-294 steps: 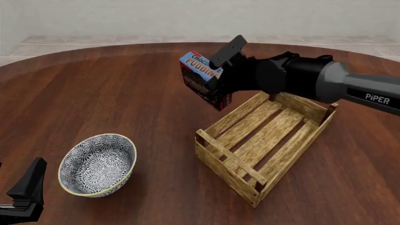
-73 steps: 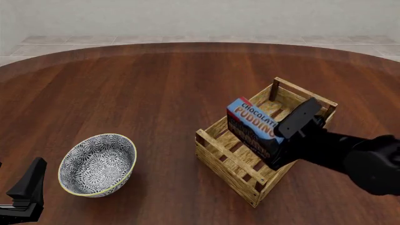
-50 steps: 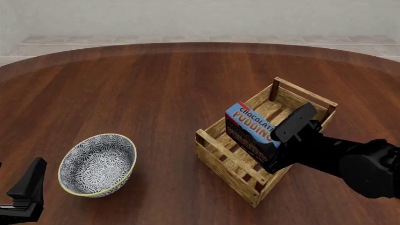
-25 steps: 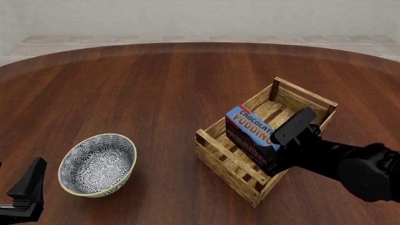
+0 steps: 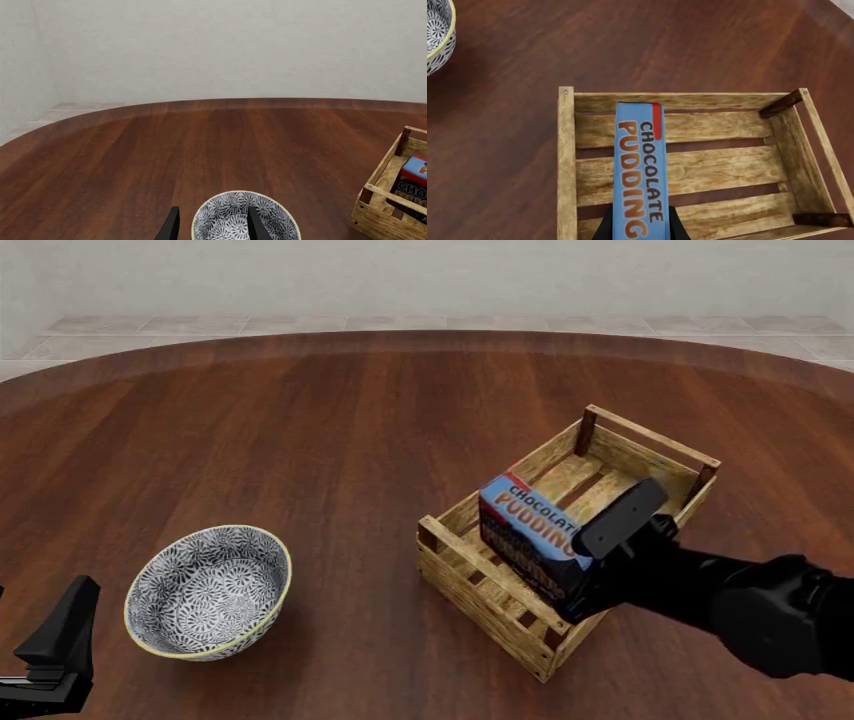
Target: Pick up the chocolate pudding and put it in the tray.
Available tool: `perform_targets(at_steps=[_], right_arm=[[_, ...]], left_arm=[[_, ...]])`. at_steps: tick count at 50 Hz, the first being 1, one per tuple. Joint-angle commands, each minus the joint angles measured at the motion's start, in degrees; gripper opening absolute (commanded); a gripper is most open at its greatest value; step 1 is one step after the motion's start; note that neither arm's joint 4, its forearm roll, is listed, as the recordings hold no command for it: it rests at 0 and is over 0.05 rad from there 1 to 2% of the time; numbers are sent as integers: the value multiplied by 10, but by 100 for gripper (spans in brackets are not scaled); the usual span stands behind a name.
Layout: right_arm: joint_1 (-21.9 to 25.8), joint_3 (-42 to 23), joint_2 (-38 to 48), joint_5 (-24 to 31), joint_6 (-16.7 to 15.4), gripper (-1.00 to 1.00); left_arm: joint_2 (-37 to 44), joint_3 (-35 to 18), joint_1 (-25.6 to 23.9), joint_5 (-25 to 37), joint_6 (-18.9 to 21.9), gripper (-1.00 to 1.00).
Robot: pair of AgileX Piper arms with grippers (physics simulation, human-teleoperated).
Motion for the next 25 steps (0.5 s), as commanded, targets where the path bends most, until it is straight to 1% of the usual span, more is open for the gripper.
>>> perform_targets(at_steps=[1,25], right_arm=[[3,3,11,-13,16,-100],[3,20,28,-43,30,-100]], left_arm=[[0,0,0,0,0,100],[0,0,0,0,0,100]])
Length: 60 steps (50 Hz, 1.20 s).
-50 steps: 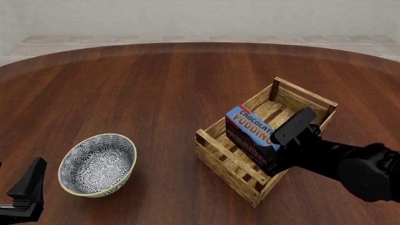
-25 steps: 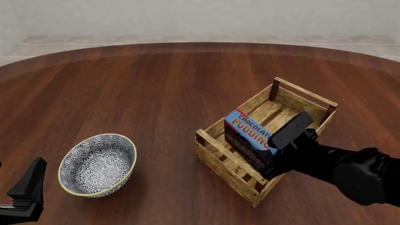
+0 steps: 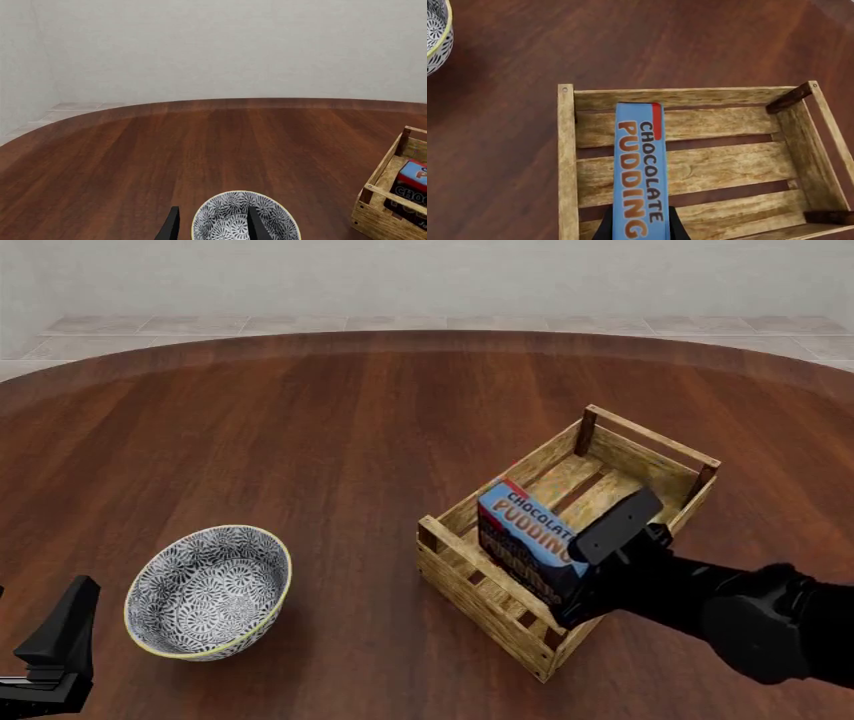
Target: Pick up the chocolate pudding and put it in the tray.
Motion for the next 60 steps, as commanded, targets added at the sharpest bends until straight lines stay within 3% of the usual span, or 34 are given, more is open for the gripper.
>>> perform_targets(at_steps=[1,23,24,35,44,45,60], right_arm=[[1,10,7,-14,15,-100],[-12,9,17,-20,26,-100],[-10,10,17,-20,25,100],[-9,5,13,-6,45,100],[-8,-4,-11,14,38,100],[-7,-9,-20,24,50,100],[-15,-16,-53,51,38,100]], left_arm=[[0,0,0,0,0,100],[0,0,0,0,0,100],[0,0,0,0,0,100],[0,0,0,0,0,100],[0,0,0,0,0,100],[0,0,0,0,0,100],[0,0,0,0,0,100]])
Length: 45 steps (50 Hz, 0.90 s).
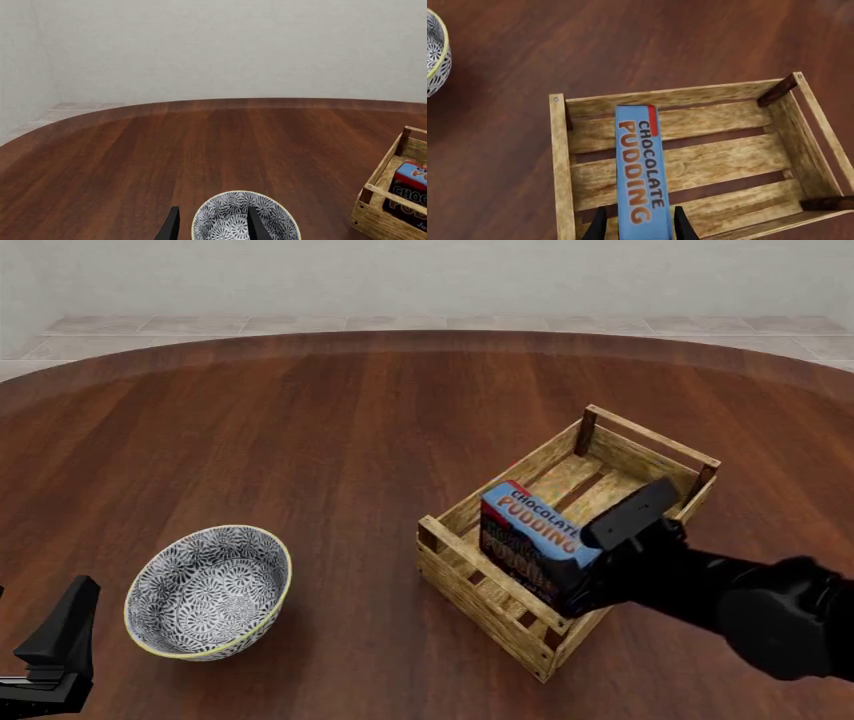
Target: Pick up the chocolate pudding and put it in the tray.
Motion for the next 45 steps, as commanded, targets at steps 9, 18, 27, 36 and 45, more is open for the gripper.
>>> perform_targets(at_steps=[9,18,27,36,45], right_arm=[[-6,-35,-94,92,-16,100],[-5,-53,-152,146,-25,100],[-10,-74,-218,206,-33,100],[-17,-97,-300,279,-51,100],[-25,-133,-387,365,-74,100]], left_arm=[[0,0,0,0,0,100],[0,0,0,0,0,100],[0,0,0,0,0,100],[0,0,0,0,0,100],[0,0,0,0,0,100]])
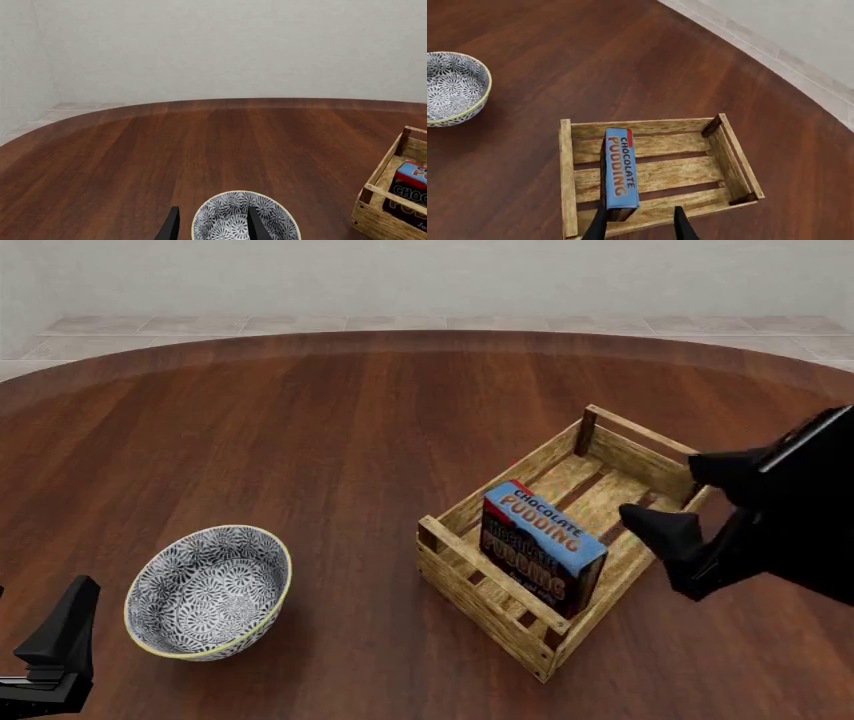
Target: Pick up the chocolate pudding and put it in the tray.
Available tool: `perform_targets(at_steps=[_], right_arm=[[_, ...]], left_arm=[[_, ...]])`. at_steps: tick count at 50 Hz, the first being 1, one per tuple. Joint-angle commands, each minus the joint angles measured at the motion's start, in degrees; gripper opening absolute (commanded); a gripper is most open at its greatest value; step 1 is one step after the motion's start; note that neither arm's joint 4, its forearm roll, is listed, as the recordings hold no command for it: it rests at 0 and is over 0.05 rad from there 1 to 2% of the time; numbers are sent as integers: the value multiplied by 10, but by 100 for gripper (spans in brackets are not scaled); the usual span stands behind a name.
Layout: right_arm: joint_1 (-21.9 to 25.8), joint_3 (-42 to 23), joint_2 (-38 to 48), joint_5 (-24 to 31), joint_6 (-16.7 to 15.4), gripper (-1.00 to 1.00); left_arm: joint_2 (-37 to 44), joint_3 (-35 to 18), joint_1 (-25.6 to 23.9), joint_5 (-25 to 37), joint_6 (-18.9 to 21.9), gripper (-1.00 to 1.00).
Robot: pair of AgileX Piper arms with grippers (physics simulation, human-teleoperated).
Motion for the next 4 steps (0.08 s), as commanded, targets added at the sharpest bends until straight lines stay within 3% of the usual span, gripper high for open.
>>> perform_targets(at_steps=[1,4], right_arm=[[-9,-40,-104,100,-24,100],[-13,-51,-133,126,-26,100]], left_arm=[[0,0,0,0,0,100],[0,0,0,0,0,100]])
